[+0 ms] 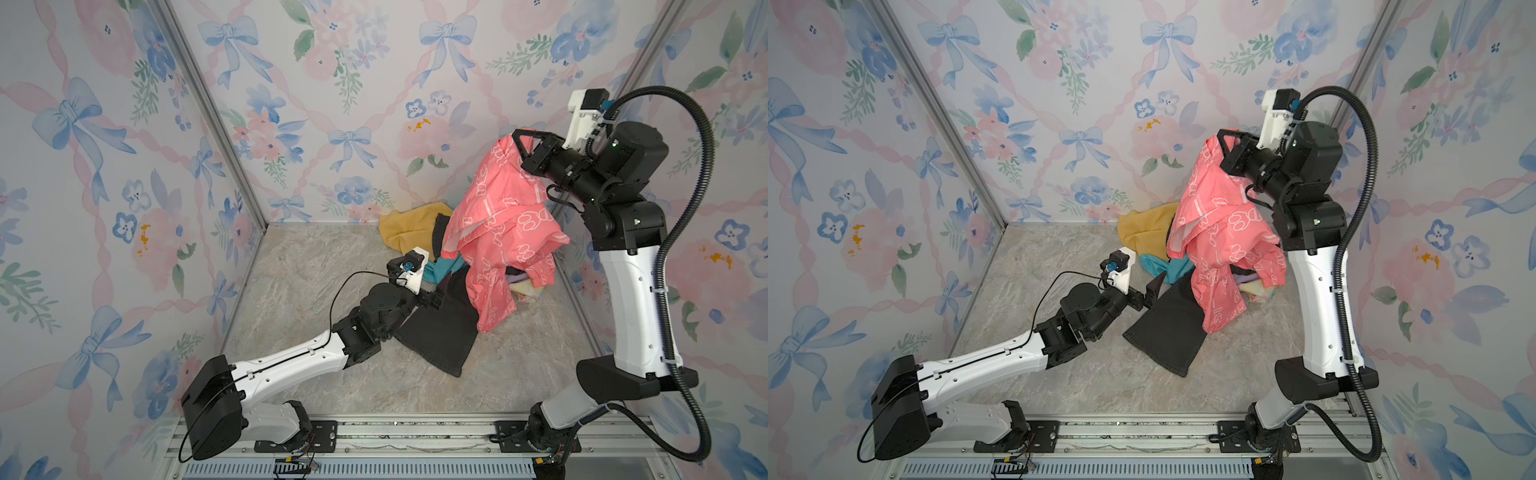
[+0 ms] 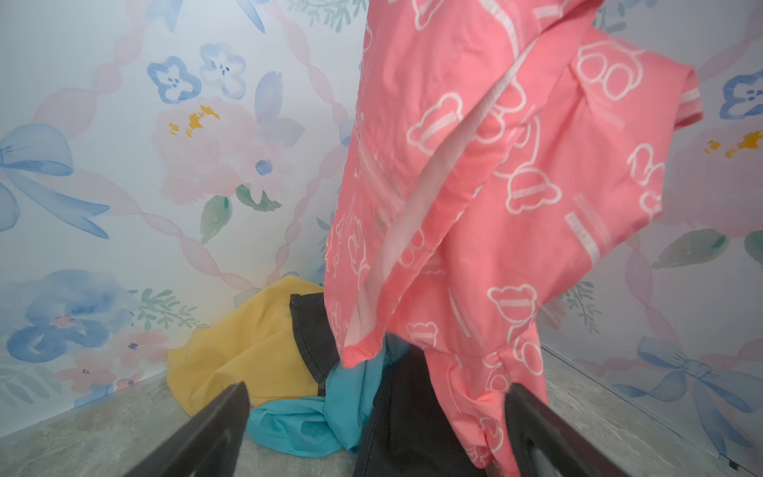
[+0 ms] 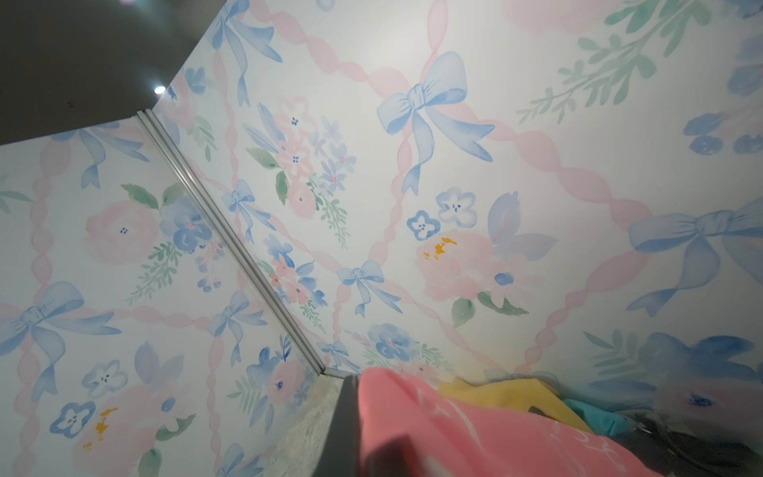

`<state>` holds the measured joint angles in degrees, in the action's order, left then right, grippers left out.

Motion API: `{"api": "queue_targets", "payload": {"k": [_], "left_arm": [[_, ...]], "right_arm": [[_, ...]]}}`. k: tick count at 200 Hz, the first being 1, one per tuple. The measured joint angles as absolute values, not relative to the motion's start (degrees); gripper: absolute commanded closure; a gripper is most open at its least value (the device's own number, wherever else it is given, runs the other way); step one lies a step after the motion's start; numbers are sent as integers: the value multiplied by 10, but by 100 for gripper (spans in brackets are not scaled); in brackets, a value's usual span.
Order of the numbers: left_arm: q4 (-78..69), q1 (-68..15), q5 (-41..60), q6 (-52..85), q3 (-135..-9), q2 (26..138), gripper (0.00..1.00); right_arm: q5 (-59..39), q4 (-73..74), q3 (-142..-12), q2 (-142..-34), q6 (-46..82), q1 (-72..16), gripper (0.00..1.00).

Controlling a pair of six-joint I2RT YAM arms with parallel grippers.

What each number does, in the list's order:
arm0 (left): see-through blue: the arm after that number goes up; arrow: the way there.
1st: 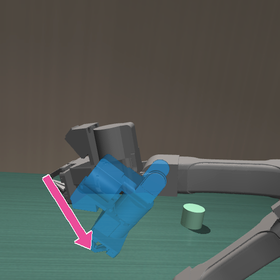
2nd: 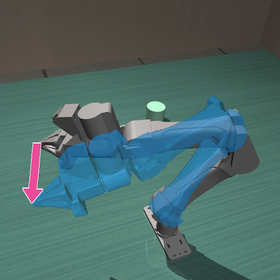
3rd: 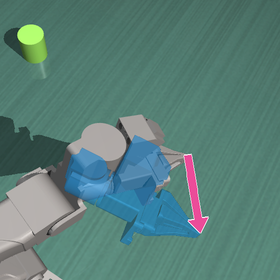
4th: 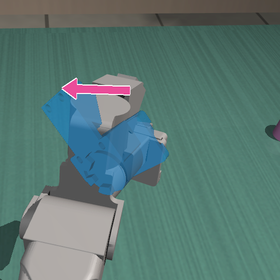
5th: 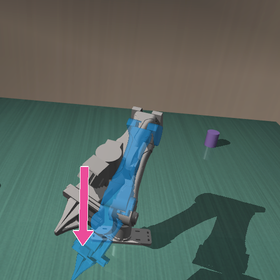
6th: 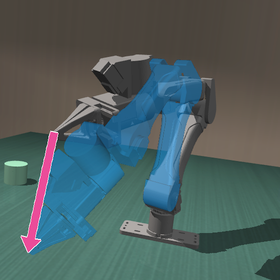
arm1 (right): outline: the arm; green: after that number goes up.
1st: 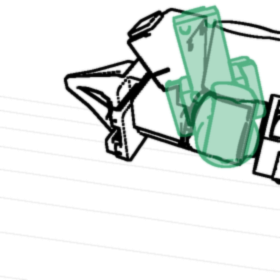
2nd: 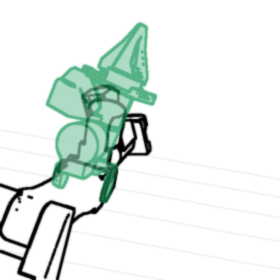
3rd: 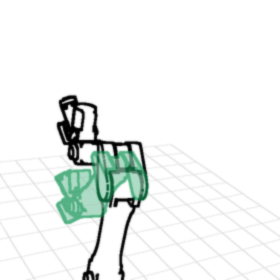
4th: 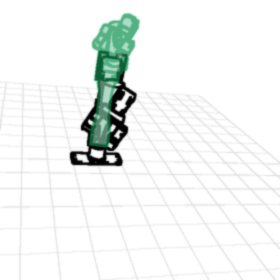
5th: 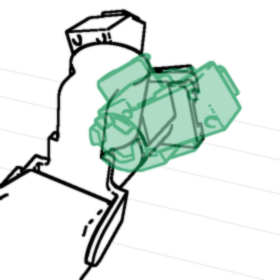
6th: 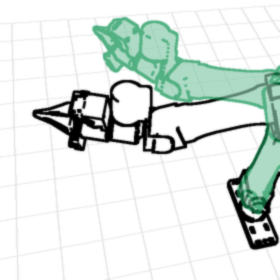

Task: Pick out a specific cloth from the pile
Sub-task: 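Grasp the raised pink cloth with the left gripper near the right gripper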

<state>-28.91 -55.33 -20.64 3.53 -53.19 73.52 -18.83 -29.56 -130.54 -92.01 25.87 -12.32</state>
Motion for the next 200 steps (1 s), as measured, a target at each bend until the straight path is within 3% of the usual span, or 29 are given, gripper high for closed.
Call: {"api": "queue_targets", "payload": {"k": [46, 147, 189, 200], "left_arm": [[-361, -503, -135, 34, -560, 762, 2], [-611, -544, 14, 4, -635, 1011, 2], [-668, -566, -23, -11, -732, 1109, 2], [-675, -570, -52, -16, -765, 1132, 9]], "right_arm": [[-175, -294, -1247, -907, 230, -165, 100], [-158, -289, -1232, -883, 215, -182, 100], [-153, -282, -1228, -883, 214, -185, 100], [-150, -275, -1223, -882, 214, -189, 100]]}}
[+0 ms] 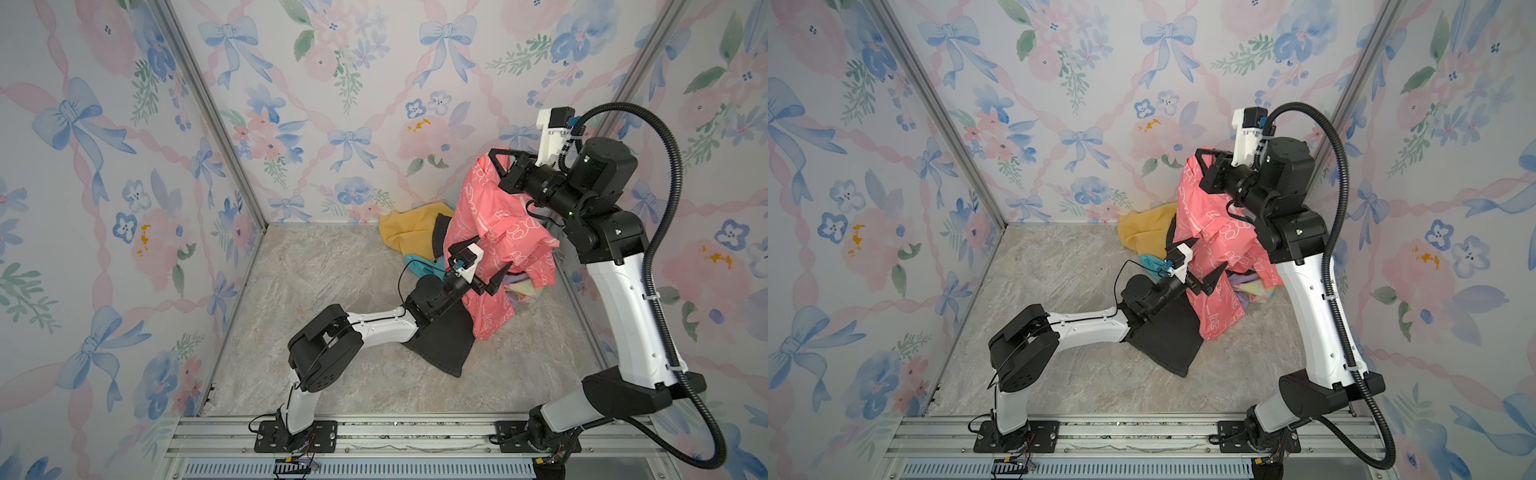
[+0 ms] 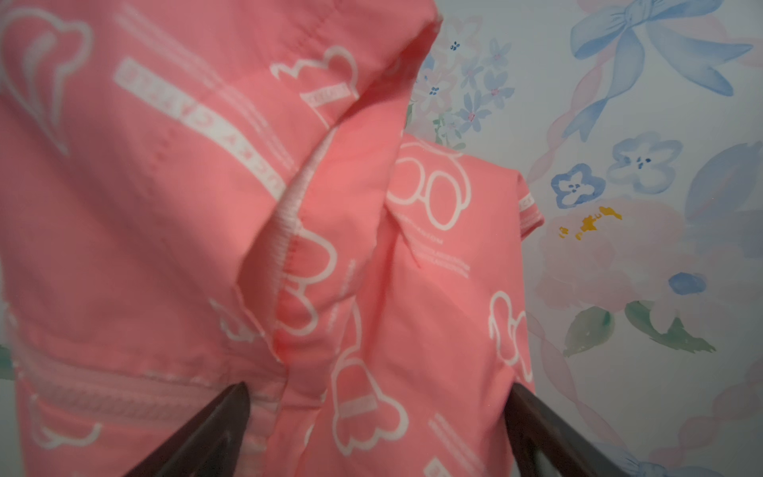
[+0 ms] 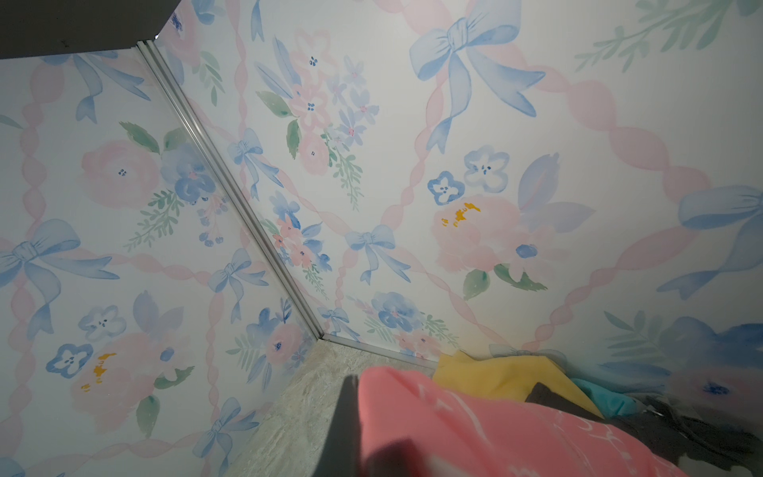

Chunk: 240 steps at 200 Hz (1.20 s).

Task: Pick out a specific cloth from the pile
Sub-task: 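Grasp the raised pink cloth with the left gripper near the right gripper, then carry the pink cloth off with the left gripper while the right releases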

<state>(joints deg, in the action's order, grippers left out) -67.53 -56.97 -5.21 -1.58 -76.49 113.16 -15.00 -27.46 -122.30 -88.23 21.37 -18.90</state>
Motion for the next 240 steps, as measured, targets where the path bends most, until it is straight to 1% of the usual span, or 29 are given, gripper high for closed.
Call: {"api": "queue_targets", "payload": {"k": [8, 20, 24, 29, 33, 35, 84, 125, 145, 157, 162, 205, 225, 240], "left_arm": [[-678, -570, -73, -16, -789, 1147, 23], [-678, -566, -98, -19, -819, 1165, 49], [-678, -564, -104, -17, -827, 1169, 61], [-677, -561, -111, -14, -834, 1174, 86], [-676, -558, -116, -15, -839, 1176, 97], [-676, -556, -118, -13, -842, 1177, 100], [-641, -511, -129, 18, -848, 1169, 100], [-563, -486, -124, 51, -834, 1112, 100], [-505, -478, -125, 62, -840, 1074, 100], [-472, -475, -127, 65, -853, 1055, 100], [-455, -473, -127, 66, -862, 1047, 100], [-277, -461, -128, 64, -1003, 1020, 100], [-194, -439, -124, 61, -1059, 1014, 100], [-147, -411, -121, 61, -1077, 1001, 100]], "right_arm": [[-148, -267, -1216, -881, 214, -192, 100], [-145, -259, -1201, -876, 213, -196, 100], [-145, -257, -1196, -875, 213, -198, 100], [-143, -255, -1189, -872, 213, -199, 100], [-143, -253, -1184, -870, 213, -200, 100], [-142, -253, -1182, -870, 213, -200, 100], [-117, -220, -1077, -811, 199, -201, 100], [-86, -194, -981, -747, 188, -192, 100], [-76, -182, -930, -717, 183, -181, 77], [-72, -183, -905, -703, 183, -176, 60], [-70, -184, -897, -700, 184, -176, 55], [-79, -194, -853, -689, 166, -173, 32], [-86, -195, -822, -675, 158, -174, 28], [-88, -197, -803, -667, 152, -178, 24]]}}
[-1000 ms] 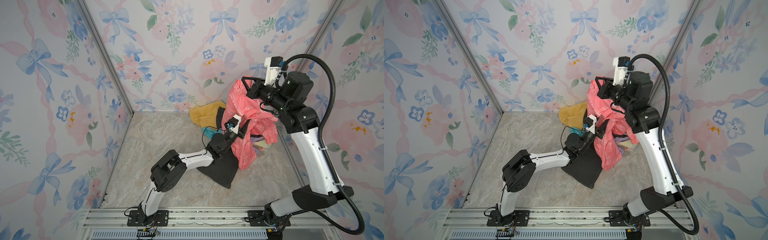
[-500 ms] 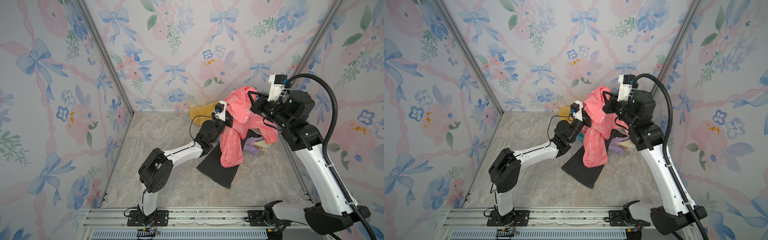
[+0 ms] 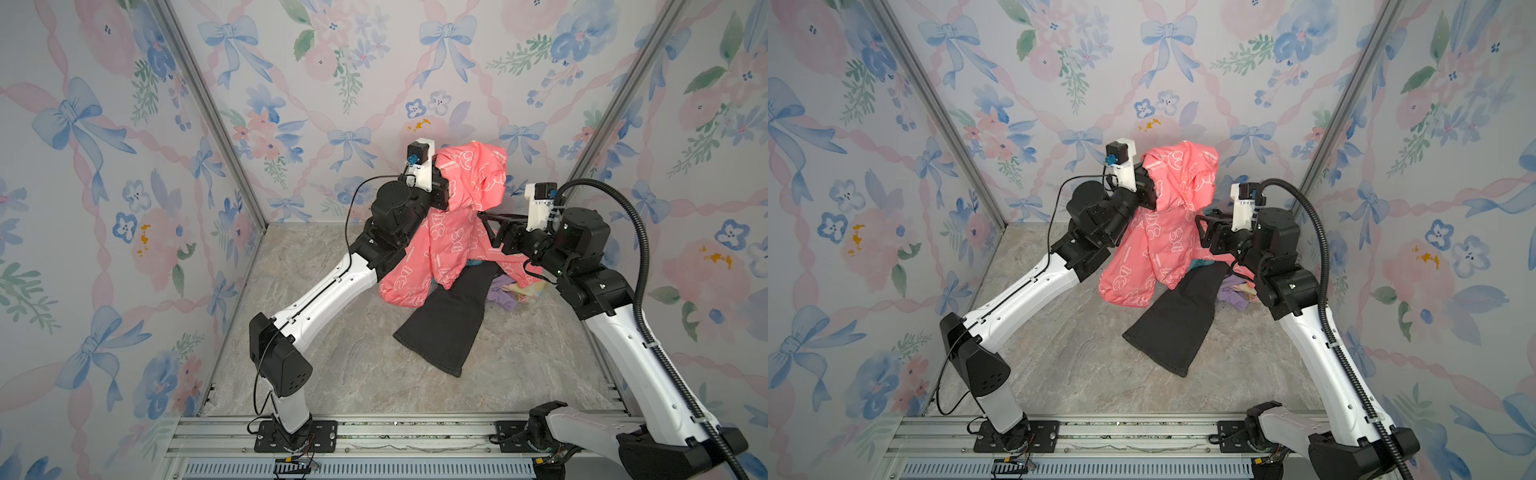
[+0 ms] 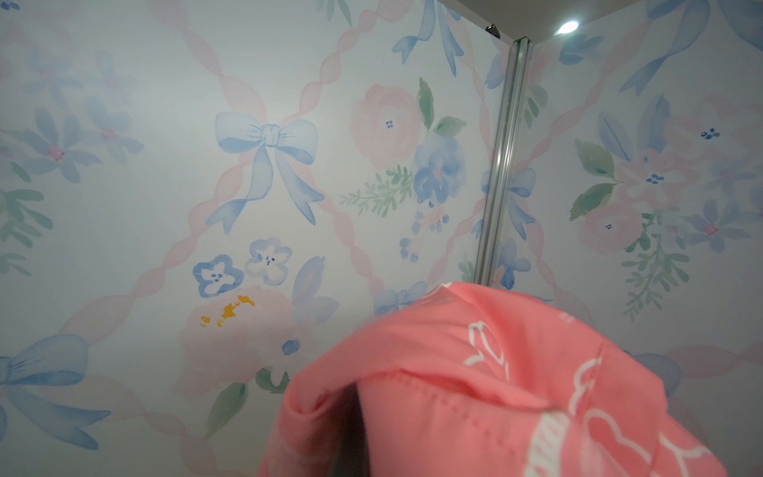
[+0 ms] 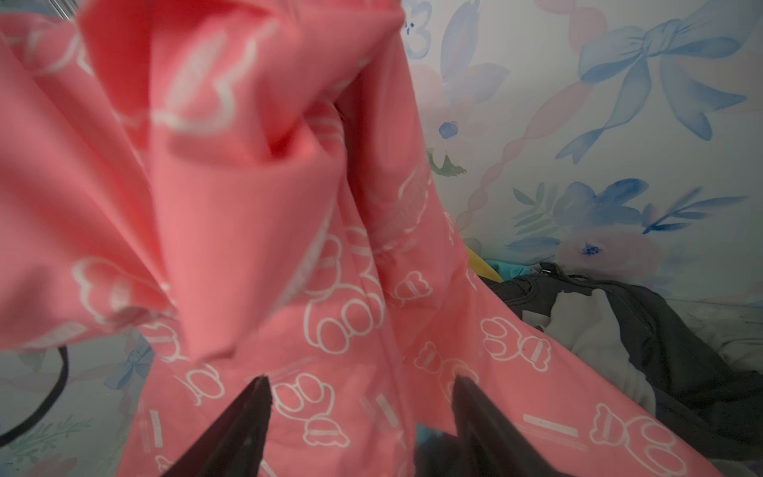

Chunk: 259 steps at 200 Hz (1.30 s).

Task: Pick out a specific cloth from the pile
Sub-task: 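Carry the pink cloth off with the left gripper while the right releases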

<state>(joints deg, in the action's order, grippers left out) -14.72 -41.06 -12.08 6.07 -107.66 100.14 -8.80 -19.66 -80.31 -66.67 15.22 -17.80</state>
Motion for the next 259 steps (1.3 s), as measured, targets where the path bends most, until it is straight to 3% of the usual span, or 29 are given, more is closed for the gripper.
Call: {"api": "queue_targets", "payload": {"k": [71, 141, 227, 259], "left_arm": [[-32, -247, -136, 51, -1089, 910, 100], [-16, -122, -173, 33, -1081, 869, 100], [-98, 3, -110, 111, -832, 865, 100], [-120, 23, -97, 134, -802, 884, 100]], "right_arm": [[-76, -212, -732, -653, 129, -201, 22], [-68, -219, -694, -632, 123, -209, 22], [-55, -220, -627, -603, 124, -222, 21], [-51, -219, -620, -603, 123, -222, 21]]}}
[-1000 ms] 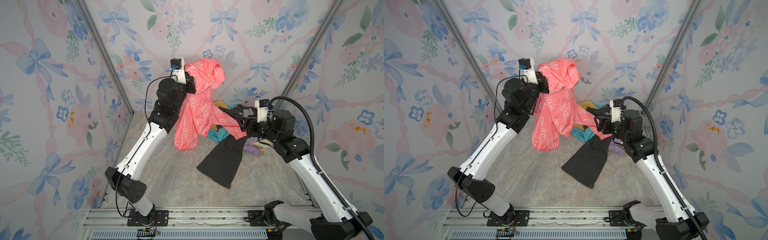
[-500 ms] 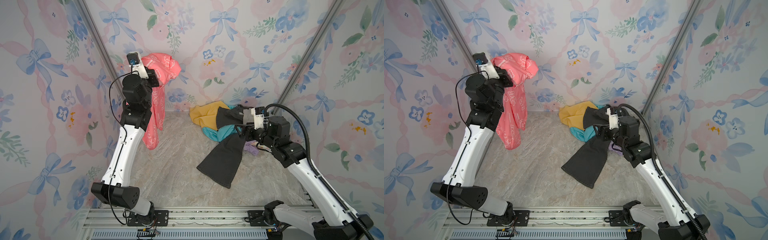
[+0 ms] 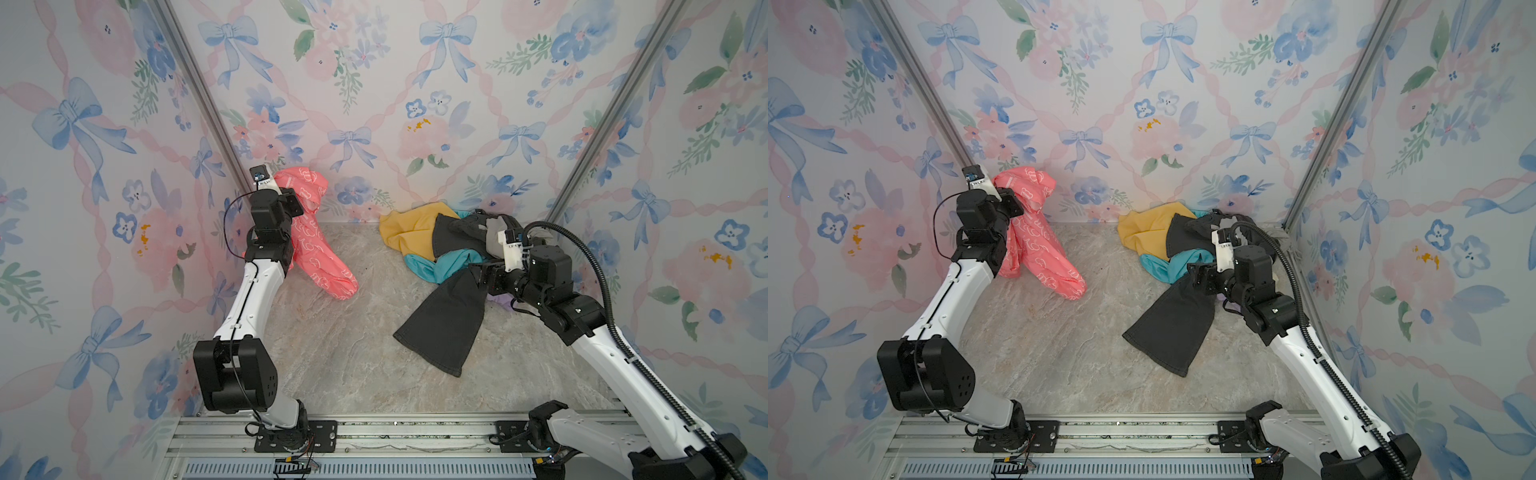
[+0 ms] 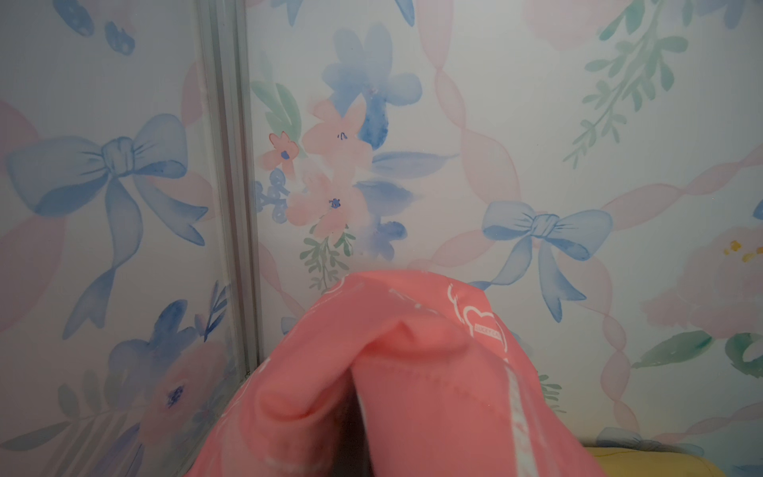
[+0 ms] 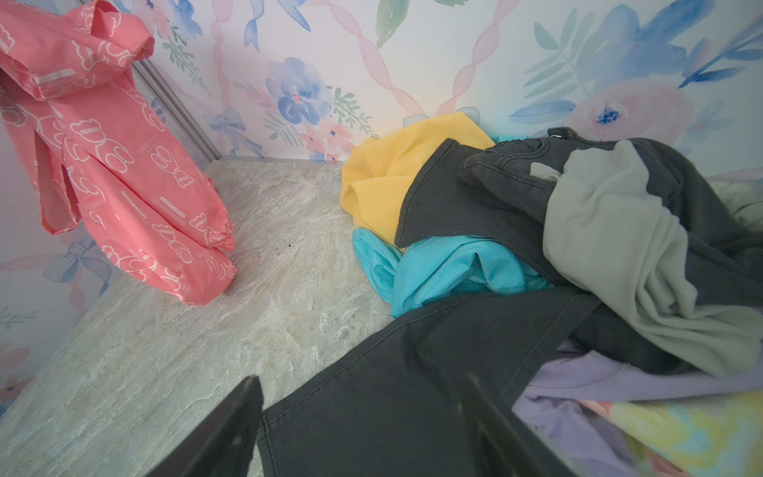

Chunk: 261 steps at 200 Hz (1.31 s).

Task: Pick out a specific cloth from the pile
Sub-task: 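Carry the pink cloth off with the left gripper while the right releases, then lower the pink cloth onto the bare table with the left gripper and open it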

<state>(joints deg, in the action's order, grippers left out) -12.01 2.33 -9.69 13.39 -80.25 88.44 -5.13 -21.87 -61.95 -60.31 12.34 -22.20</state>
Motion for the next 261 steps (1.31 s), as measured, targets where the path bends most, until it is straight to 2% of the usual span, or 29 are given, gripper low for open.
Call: {"api": "queue_targets", "payload": {"k": [75, 143, 187, 231, 261], "left_arm": [[-154, 39, -58, 174, -801, 966, 100], [-151, -39, -28, 192, -856, 995, 100], [-154, -13, -28, 213, -860, 1001, 100], [-172, 51, -96, 218, -822, 1031, 100], [-165, 63, -155, 208, -792, 1067, 100]], "right_arm": [[-32, -216, -593, -603, 123, -222, 21], [-20, -203, -577, -603, 123, -222, 21], [-16, -200, -569, -603, 123, -221, 21], [-17, -196, -568, -603, 123, -221, 21], [-16, -195, -563, -603, 123, -221, 21]]}}
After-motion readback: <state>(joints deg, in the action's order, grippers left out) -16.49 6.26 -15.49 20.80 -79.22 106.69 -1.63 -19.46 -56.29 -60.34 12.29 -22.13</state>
